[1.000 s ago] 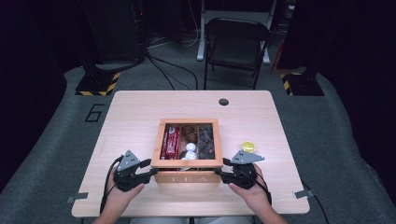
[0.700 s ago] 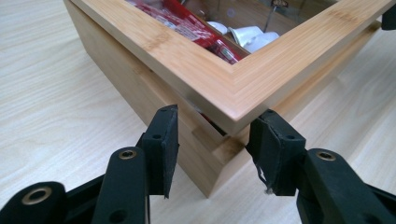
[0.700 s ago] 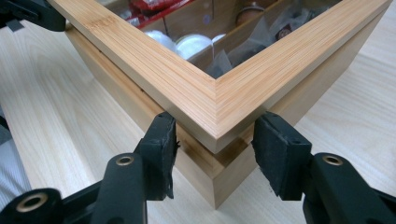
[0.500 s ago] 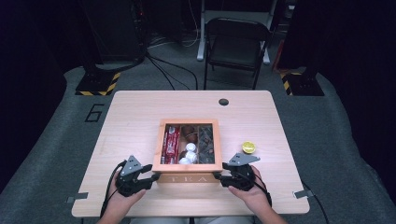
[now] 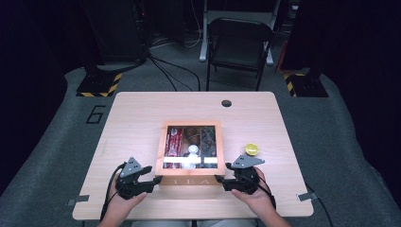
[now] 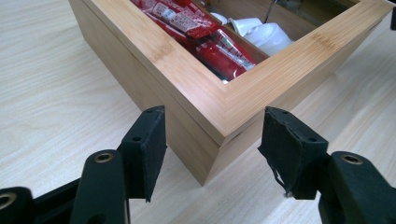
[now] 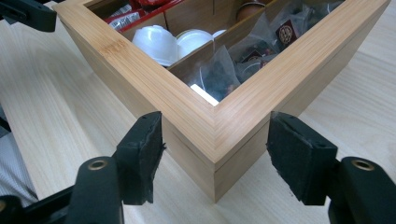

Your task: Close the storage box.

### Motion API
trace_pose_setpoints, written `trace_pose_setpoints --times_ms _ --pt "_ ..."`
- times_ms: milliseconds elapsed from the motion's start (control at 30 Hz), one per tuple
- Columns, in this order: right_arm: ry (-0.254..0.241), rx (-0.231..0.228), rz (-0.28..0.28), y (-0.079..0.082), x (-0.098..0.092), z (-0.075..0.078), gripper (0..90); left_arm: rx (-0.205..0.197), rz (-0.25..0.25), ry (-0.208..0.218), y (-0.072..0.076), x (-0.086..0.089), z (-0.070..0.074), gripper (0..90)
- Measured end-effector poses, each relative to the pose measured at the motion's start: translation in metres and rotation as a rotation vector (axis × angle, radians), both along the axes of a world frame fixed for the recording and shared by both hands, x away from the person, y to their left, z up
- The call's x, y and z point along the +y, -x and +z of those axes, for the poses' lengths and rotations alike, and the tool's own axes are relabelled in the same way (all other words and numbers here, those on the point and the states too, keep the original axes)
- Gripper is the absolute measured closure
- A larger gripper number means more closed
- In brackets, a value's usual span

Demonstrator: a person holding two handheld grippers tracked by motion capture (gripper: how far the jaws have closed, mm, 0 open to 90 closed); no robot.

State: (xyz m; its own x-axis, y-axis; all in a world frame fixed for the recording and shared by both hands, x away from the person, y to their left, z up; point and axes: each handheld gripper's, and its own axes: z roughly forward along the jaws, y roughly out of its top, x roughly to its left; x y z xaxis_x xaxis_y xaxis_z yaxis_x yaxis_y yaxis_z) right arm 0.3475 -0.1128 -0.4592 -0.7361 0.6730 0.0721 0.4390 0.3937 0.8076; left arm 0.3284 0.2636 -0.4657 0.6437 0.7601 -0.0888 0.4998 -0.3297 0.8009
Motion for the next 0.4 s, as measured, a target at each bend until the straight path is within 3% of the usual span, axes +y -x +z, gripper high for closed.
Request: trace_pose_setpoints --times_ms 200,333,400 --pt "-0.026 -0.045 0.001 0.0007 -0.0016 0.0031 30.3 -0.008 0.012 0.018 -0.0019 0.0051 0.0025 36.7" --pt "-0.024 -0.039 0.007 -0.0017 -0.0030 -0.0004 26.6 -0.010 0.004 0.010 -0.0028 0.0055 0.0030 35.2" --pt "0.001 -0.022 0.009 -0.0026 -0.0017 -0.0046 26.6 -0.007 -0.004 0.000 -0.0029 0.0040 0.0019 35.2"
